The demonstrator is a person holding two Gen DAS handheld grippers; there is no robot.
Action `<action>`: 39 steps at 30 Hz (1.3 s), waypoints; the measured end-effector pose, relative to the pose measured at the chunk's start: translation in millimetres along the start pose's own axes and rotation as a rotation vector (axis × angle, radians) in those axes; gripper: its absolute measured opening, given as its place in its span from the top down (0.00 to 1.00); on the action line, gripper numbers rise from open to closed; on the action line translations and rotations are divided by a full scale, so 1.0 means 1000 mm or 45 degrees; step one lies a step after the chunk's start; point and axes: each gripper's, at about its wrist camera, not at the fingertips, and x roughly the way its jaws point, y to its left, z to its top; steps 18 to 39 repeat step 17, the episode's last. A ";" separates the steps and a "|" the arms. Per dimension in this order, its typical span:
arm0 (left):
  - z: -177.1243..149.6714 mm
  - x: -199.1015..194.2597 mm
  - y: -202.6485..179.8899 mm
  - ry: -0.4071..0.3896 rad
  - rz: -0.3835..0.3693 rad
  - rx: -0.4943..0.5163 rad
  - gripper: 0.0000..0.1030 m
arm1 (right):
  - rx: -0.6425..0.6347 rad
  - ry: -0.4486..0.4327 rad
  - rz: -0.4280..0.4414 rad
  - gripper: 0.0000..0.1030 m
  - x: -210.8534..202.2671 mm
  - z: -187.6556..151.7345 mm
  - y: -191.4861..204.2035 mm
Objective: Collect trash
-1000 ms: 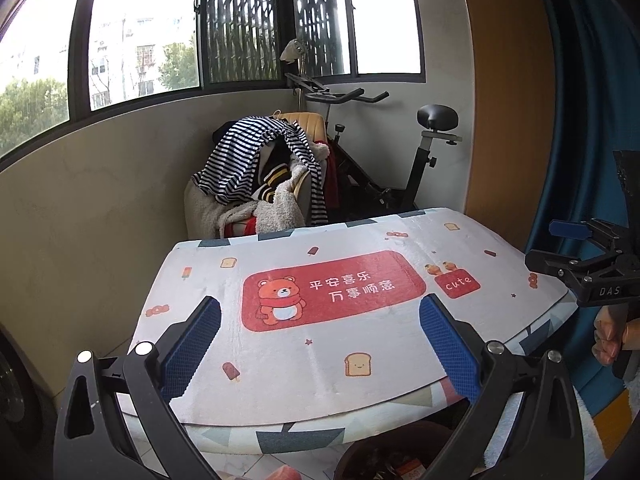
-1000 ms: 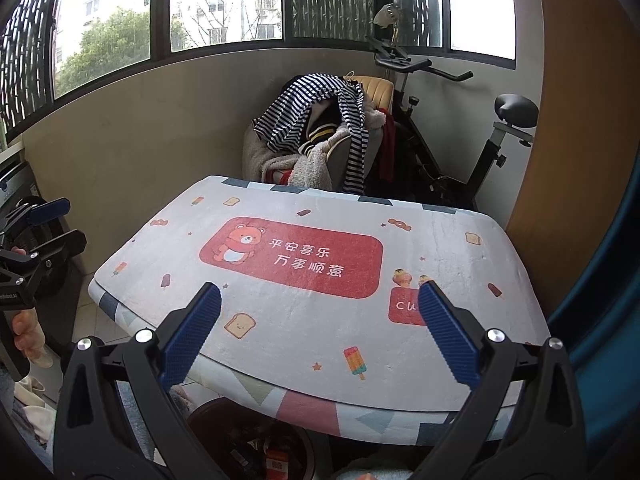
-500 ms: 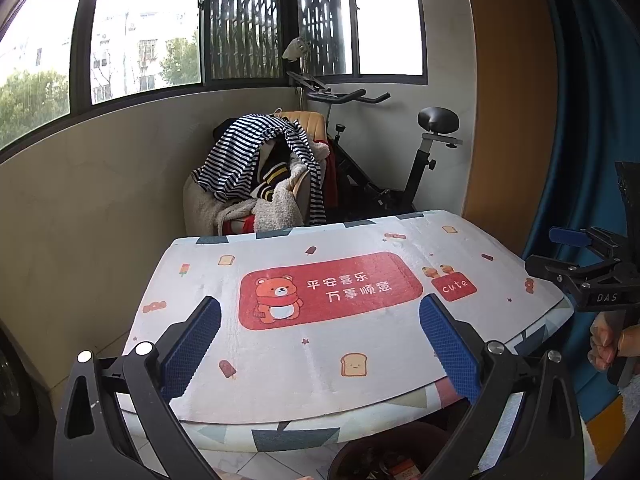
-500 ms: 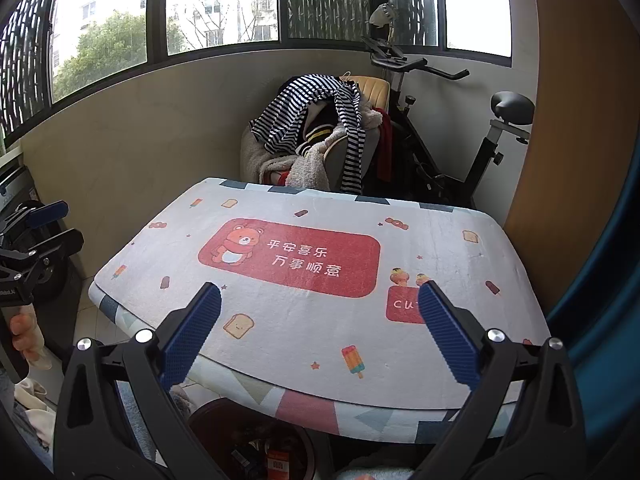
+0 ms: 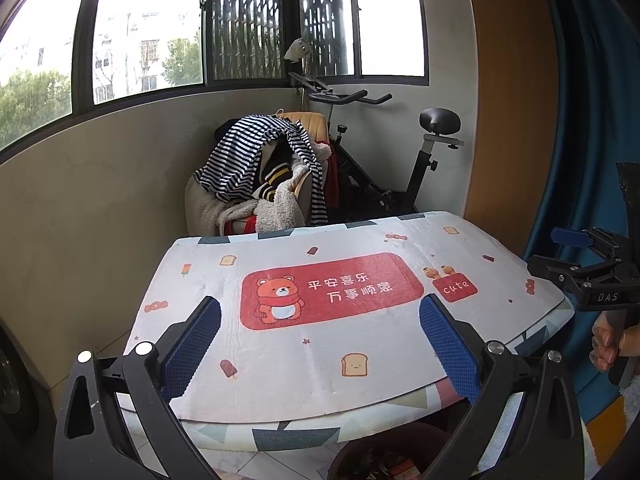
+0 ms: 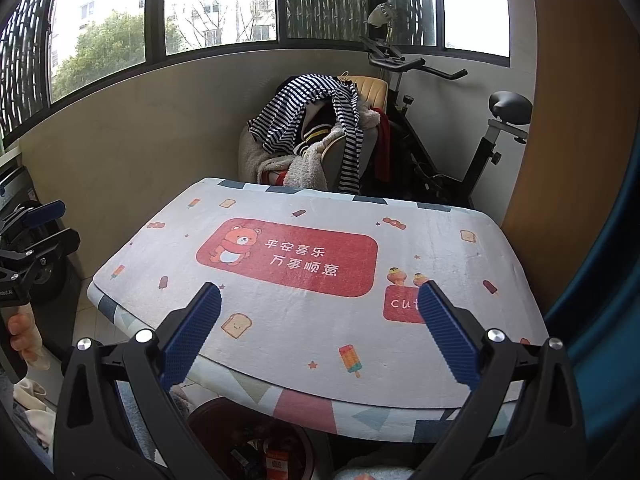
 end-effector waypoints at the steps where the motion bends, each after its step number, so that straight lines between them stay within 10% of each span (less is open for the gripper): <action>1: 0.000 0.000 0.000 -0.001 -0.002 -0.001 0.06 | -0.001 0.000 0.000 0.06 0.001 0.000 0.001; 39: 0.001 -0.001 -0.002 0.000 0.062 0.031 0.06 | -0.004 -0.001 -0.006 0.06 -0.001 -0.001 -0.002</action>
